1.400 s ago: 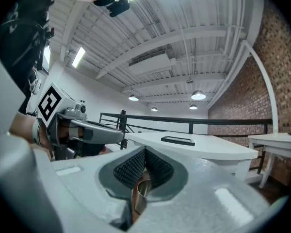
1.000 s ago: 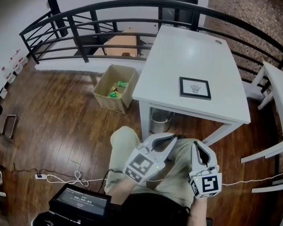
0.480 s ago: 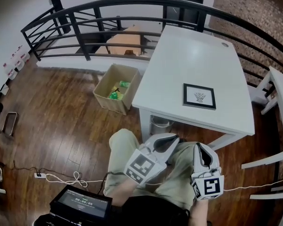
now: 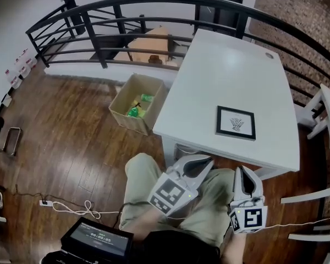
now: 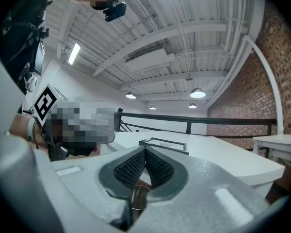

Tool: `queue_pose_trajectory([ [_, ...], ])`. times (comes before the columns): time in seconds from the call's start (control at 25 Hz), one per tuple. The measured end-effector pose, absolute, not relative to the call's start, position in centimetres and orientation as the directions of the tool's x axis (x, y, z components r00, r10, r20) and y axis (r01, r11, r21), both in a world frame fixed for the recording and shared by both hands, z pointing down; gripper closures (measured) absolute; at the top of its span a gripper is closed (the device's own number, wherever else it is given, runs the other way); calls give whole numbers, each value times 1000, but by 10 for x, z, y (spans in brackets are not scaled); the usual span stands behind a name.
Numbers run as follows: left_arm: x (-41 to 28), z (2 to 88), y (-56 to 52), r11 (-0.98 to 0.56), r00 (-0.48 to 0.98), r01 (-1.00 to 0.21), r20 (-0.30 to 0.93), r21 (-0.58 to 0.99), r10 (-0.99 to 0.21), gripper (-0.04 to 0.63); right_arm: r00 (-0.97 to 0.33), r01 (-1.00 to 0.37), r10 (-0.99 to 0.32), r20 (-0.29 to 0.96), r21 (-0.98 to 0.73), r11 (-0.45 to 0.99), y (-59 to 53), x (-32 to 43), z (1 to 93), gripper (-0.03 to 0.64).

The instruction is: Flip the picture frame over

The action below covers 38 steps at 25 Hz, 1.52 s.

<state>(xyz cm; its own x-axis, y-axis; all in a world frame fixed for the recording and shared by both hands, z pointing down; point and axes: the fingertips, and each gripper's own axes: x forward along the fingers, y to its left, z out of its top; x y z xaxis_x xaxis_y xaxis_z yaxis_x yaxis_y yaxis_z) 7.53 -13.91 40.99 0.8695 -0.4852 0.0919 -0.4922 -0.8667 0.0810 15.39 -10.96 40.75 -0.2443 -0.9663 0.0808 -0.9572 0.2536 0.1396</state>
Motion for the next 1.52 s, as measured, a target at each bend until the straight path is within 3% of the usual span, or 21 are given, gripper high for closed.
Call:
queue_pose_trajectory([
  [0.44,82,410,-185,-827,825,-559,138,60,-548,553,-145,-969,-975,169,173,174,-148,197,413,624],
  [0.6,95,421,-190,-840,830,-540,203,54,-520,501,-171,-968,-957,234,140,207,-161,204,423,503],
  [0.72,102,428,-191,-843,821,-537,252,32,-513,462,-182,-962,-942,281,148,230,-165,205,429,451],
  [1.08,105,434,-194,-828,771,-561,369,10,-518,425,-157,-946,-931,330,221,238,-171,211,417,425],
  [1.52,108,445,-204,-812,714,-584,487,20,-502,411,-162,-951,-842,514,145,271,-191,215,442,402],
])
